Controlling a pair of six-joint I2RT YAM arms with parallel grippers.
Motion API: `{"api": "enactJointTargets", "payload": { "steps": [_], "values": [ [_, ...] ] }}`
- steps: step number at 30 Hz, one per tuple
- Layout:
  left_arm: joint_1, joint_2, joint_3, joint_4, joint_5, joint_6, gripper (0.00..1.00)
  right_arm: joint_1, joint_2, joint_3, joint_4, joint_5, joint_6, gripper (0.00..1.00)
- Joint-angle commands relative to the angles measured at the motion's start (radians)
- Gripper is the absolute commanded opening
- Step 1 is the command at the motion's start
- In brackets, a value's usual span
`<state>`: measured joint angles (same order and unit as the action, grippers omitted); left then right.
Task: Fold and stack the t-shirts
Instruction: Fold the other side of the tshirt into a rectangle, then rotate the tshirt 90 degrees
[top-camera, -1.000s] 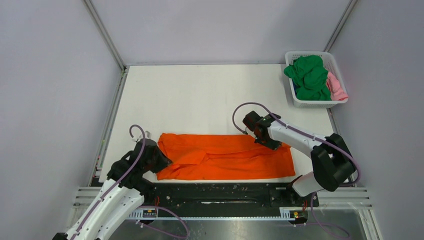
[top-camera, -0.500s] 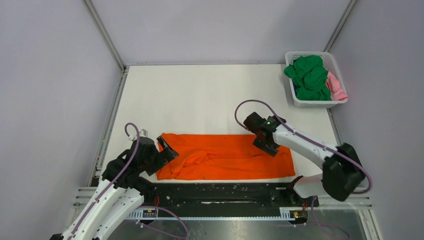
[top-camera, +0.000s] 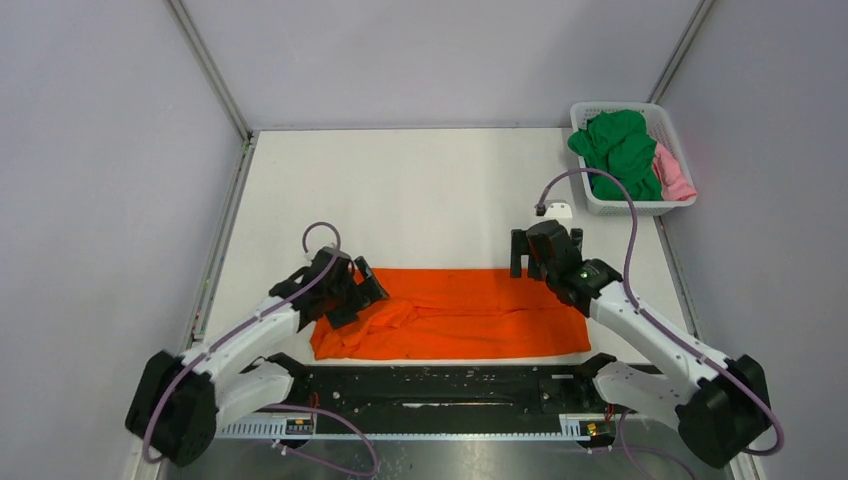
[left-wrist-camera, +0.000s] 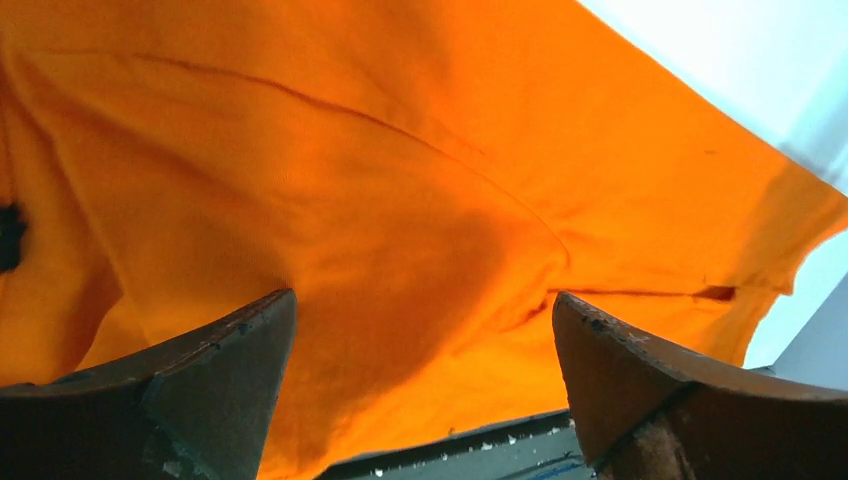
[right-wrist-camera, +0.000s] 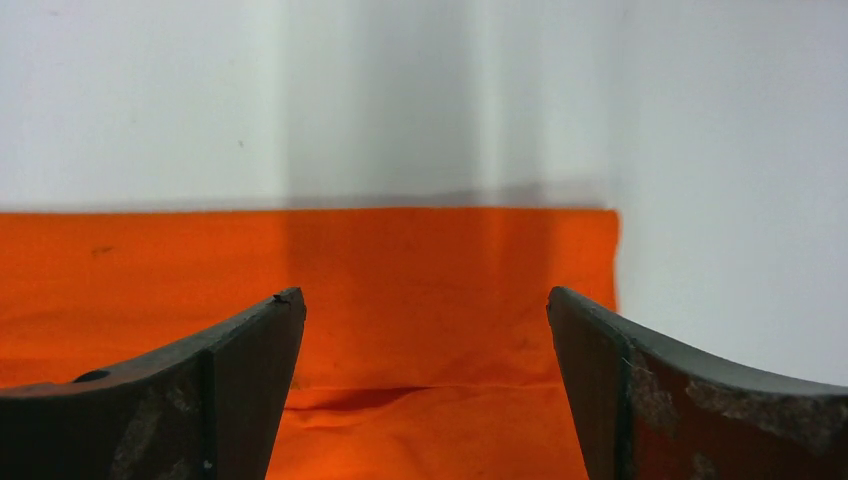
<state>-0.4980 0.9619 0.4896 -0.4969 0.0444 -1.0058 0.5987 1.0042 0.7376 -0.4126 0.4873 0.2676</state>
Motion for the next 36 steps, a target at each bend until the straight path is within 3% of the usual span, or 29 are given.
{"api": "enactJointTargets", "payload": {
  "steps": [1, 6, 10, 14, 18, 22, 26, 30, 36],
  "values": [
    [0.063, 0.167, -0.037, 0.294, 0.104, -0.007, 0.99, -0.117, 0.109, -0.054, 0.127, -0.252, 0.264, 0.99],
    [0.183, 0.447, 0.028, 0.412, 0.129, 0.031, 0.99, -0.119, 0.234, -0.055, 0.119, -0.288, 0.292, 1.0],
    [0.246, 0.693, 0.249, 0.42, 0.12, 0.059, 0.99, -0.119, 0.309, -0.121, 0.192, -0.421, 0.395, 1.0],
    [0.257, 0.966, 0.605, 0.338, 0.178, 0.072, 0.99, -0.064, 0.39, -0.174, 0.285, -0.543, 0.478, 0.99],
    [0.254, 1.23, 1.044, 0.245, 0.27, 0.074, 0.99, 0.109, 0.479, -0.143, 0.334, -0.601, 0.534, 1.0],
    [0.247, 1.519, 1.457, 0.2, 0.473, 0.045, 0.99, 0.276, 0.586, -0.04, 0.427, -0.687, 0.581, 0.99],
    [0.245, 1.799, 1.885, 0.295, 0.681, -0.135, 0.99, 0.389, 0.671, 0.126, 0.441, -0.713, 0.544, 0.99],
    [0.246, 1.851, 1.883, 0.605, 0.706, -0.351, 0.99, 0.391, 0.62, 0.22, 0.314, -0.596, 0.467, 0.99],
    [0.254, 1.77, 1.864, 0.396, 0.567, -0.185, 0.99, 0.391, 0.392, 0.127, 0.314, -0.473, 0.438, 0.99]
  ]
}}
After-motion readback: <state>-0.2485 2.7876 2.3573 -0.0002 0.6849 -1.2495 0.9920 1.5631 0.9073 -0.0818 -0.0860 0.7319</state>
